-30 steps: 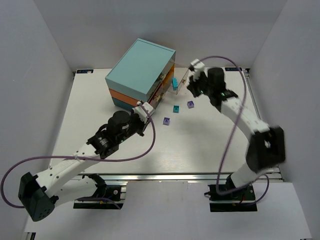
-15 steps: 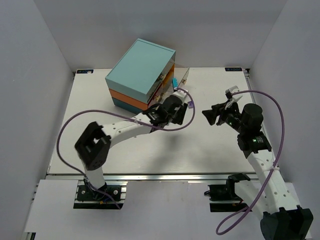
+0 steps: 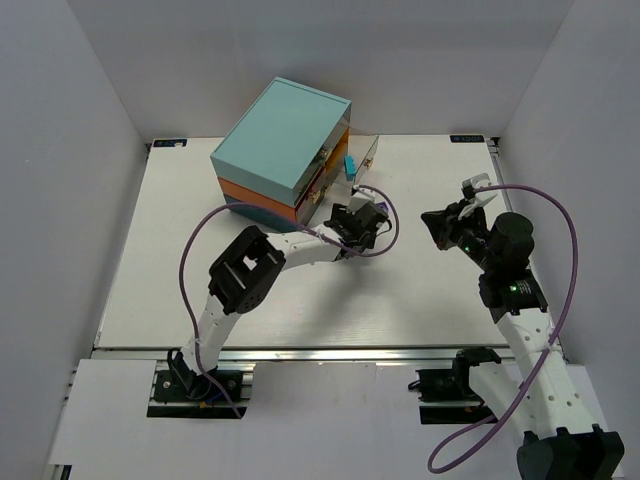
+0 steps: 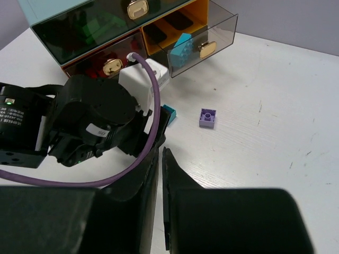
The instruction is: Sort the legos into containers by color
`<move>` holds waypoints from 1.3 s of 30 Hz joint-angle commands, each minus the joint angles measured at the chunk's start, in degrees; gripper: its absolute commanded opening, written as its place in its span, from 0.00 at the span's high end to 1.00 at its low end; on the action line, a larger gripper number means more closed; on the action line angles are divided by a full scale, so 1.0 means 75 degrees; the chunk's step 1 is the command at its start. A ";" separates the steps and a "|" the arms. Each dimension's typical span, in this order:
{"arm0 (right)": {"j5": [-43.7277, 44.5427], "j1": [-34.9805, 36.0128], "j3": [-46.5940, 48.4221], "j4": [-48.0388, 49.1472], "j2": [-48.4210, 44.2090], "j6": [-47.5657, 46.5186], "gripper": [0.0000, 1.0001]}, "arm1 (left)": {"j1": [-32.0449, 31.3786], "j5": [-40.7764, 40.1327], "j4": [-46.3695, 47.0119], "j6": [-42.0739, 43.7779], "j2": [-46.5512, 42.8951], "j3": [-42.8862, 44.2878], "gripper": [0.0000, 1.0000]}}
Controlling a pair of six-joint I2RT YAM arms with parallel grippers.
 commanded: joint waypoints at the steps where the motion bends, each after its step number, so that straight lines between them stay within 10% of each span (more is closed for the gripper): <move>1: 0.0159 -0.0016 -0.0075 0.0416 -0.0082 0.0059 0.88 | 0.0073 -0.0322 0.0369 0.0015 0.0124 0.0603 0.18; 18: 0.0300 -0.0005 -0.0169 0.0545 -0.0094 -0.0011 0.93 | 0.0518 -0.0439 0.0545 0.0508 0.1320 0.1693 0.26; 29: 0.0335 -0.0028 -0.0204 0.0592 -0.0047 -0.0093 0.94 | 0.0578 0.0274 0.1048 0.0519 0.0853 0.0899 0.92; 39: 0.0429 0.0007 -0.0239 0.0651 -0.0024 -0.0187 0.82 | 0.0343 0.3694 0.2538 0.2088 -0.2041 -0.1551 1.00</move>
